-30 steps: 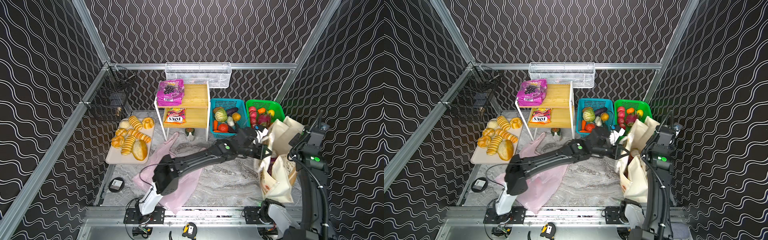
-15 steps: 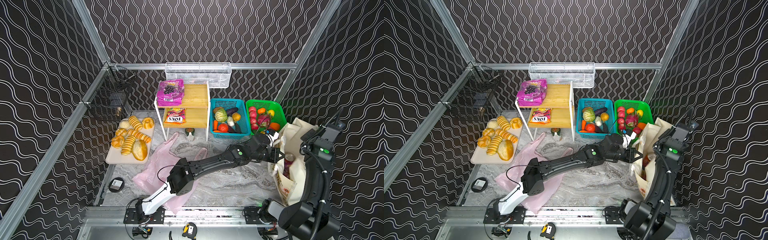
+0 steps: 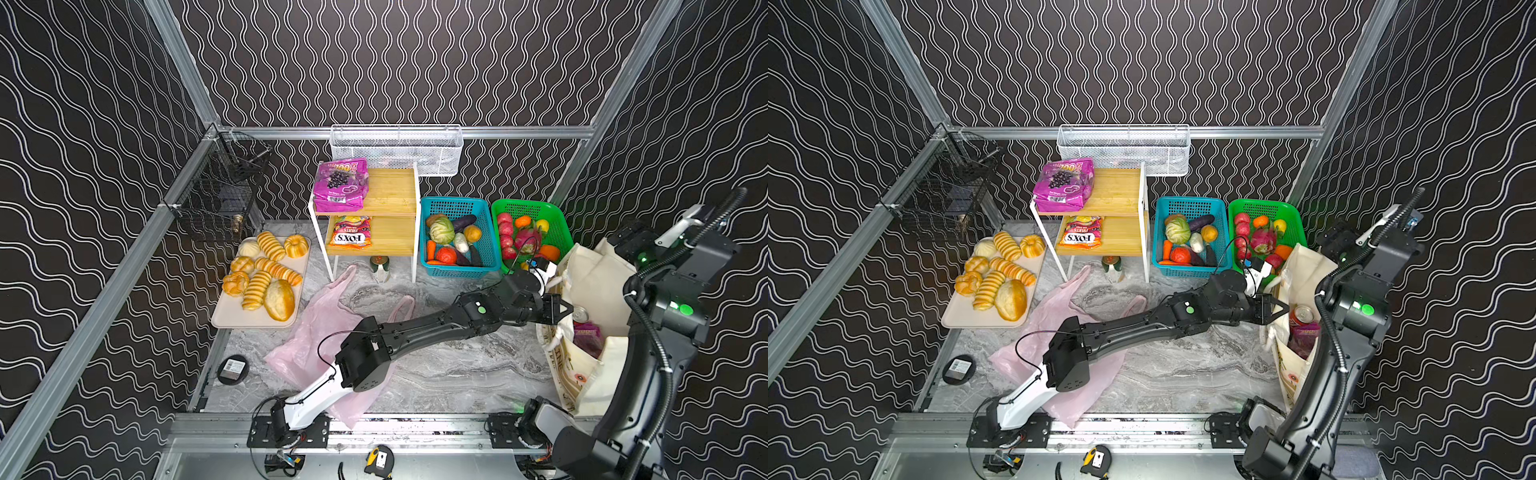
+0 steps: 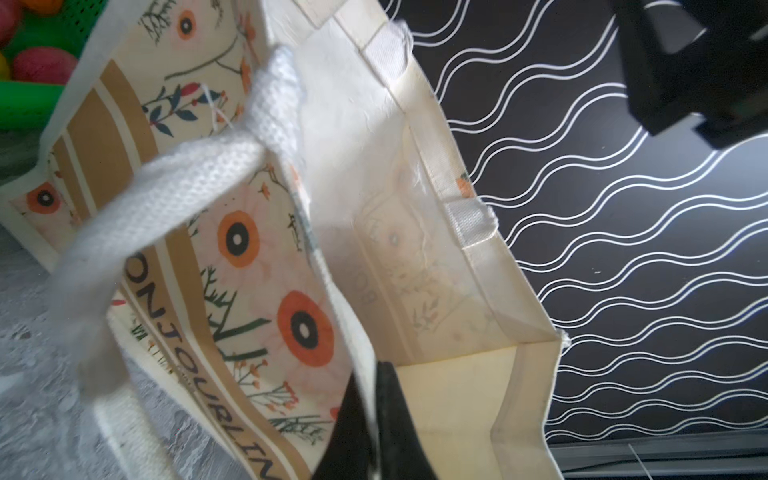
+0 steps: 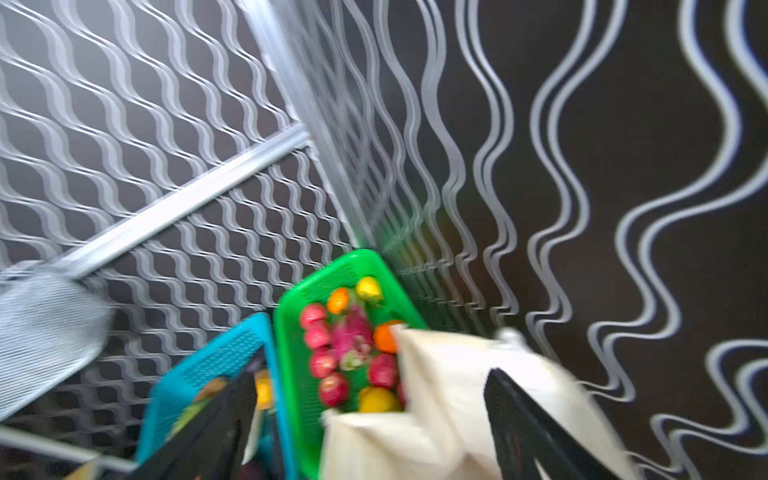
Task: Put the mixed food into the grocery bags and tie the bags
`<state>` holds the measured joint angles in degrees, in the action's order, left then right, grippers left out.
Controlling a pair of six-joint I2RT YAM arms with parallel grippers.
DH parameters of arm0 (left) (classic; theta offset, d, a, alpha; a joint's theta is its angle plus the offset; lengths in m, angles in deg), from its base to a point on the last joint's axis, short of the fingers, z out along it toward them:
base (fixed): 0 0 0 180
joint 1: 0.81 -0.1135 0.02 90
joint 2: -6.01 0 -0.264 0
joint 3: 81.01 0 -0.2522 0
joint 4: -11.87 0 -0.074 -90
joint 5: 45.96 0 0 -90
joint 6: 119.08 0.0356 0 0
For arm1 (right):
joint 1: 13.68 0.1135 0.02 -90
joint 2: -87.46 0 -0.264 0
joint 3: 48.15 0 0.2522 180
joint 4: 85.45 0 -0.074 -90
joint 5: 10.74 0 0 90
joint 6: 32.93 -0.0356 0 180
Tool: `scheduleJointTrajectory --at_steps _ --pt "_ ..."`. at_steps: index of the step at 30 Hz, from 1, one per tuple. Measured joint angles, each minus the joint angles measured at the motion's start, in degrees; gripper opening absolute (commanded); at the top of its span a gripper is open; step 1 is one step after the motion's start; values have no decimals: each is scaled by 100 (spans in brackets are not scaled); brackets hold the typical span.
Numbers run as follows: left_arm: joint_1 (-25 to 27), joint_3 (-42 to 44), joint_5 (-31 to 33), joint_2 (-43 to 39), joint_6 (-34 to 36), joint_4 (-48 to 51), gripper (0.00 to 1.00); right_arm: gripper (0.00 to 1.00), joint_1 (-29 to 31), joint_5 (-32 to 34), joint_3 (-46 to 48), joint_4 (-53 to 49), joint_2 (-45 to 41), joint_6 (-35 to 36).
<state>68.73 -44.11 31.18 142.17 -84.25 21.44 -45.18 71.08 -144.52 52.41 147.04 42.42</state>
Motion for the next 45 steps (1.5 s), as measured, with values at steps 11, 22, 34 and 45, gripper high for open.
scheduleJointTrajectory --at_steps 11,22,34,45 --pt "17 1681 133 -1397 638 -752 79 84 24 -1263 278 -201 -623 -461" --pt "-61 4583 1576 -3967 1902 -758 78 63 1294 -3235 1119 -83 -944 -1375" --pt "-476 6415 2643 -5635 1976 -131 78 62 4183 -424 3012 -1740 -881 -1561" --pt "-636 6363 2710 -5670 1794 328 78 71 4030 3580 3834 -2024 -1178 -2321"
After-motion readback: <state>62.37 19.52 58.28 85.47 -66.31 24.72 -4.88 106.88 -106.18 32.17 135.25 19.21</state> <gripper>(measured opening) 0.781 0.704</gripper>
